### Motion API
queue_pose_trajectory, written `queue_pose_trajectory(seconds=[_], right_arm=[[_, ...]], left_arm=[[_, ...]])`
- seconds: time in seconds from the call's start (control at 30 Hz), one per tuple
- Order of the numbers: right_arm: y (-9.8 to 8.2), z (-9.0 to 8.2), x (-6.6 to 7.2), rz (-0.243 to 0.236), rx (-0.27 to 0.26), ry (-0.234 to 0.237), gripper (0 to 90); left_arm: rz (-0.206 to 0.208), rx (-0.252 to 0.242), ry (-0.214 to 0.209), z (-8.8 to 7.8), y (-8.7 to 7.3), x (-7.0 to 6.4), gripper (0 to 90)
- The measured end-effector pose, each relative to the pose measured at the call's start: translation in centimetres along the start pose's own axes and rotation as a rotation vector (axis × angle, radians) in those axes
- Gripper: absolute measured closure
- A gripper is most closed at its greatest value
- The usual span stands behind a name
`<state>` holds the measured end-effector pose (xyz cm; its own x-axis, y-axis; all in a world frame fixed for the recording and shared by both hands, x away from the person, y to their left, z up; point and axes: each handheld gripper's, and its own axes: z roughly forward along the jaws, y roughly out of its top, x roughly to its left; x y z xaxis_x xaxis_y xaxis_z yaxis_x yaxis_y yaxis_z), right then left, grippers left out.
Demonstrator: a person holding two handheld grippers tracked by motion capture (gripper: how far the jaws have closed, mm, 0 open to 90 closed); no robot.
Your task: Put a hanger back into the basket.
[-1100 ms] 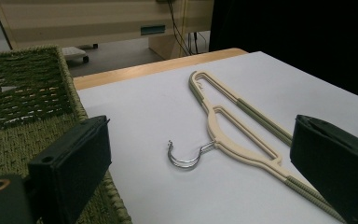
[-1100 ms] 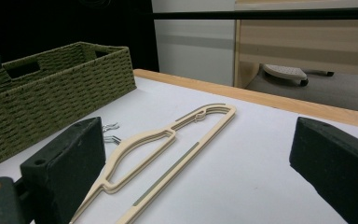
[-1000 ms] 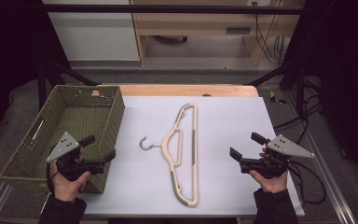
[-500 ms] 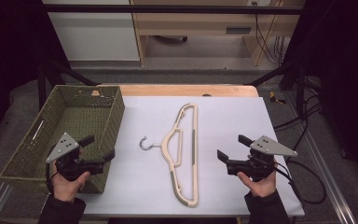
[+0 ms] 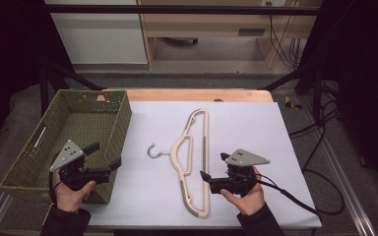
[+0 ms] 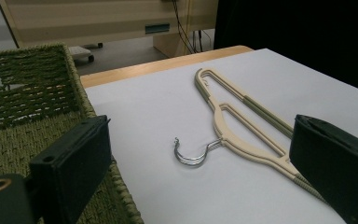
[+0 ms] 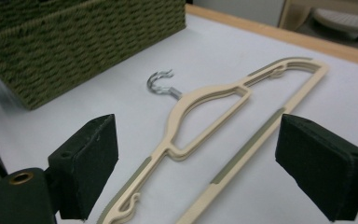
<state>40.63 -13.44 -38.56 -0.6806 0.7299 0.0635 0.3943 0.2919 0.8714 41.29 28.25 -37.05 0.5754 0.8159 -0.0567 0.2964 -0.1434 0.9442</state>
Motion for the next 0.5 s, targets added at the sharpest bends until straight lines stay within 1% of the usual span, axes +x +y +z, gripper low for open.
queue_pose_trajectory(seconds=[0.17, 0.23, 0.33, 0.37, 0.4, 0.5], right_arm=[[-0.5, 2.0, 1.3, -0.025, 0.063, 0.016, 15.5], [-0.6, 2.6, 1.6, -0.016, 0.078, 0.028, 17.0], [-0.9, 3.5, 2.1, -0.022, 0.097, 0.032, 20.1], [-0.9, 3.5, 2.1, -0.022, 0.097, 0.032, 20.1], [-1.3, 4.3, 2.5, -0.024, 0.114, 0.032, 21.0], [-1.7, 5.2, 2.9, -0.028, 0.153, 0.033, 22.8]], left_arm=[[-0.003, -0.005, 0.003, 0.0, 0.0, 0.0, 5.7], [-0.001, -0.001, 0.002, 0.0, 0.0, 0.0, 5.7], [0.003, 0.0, 0.001, 0.0, 0.0, 0.0, 5.8], [0.003, 0.0, 0.001, 0.0, 0.0, 0.0, 5.8], [-0.001, -0.004, 0.003, 0.1, -0.1, 0.0, 5.8], [-0.001, -0.001, 0.001, 0.2, -0.1, 0.0, 5.8]])
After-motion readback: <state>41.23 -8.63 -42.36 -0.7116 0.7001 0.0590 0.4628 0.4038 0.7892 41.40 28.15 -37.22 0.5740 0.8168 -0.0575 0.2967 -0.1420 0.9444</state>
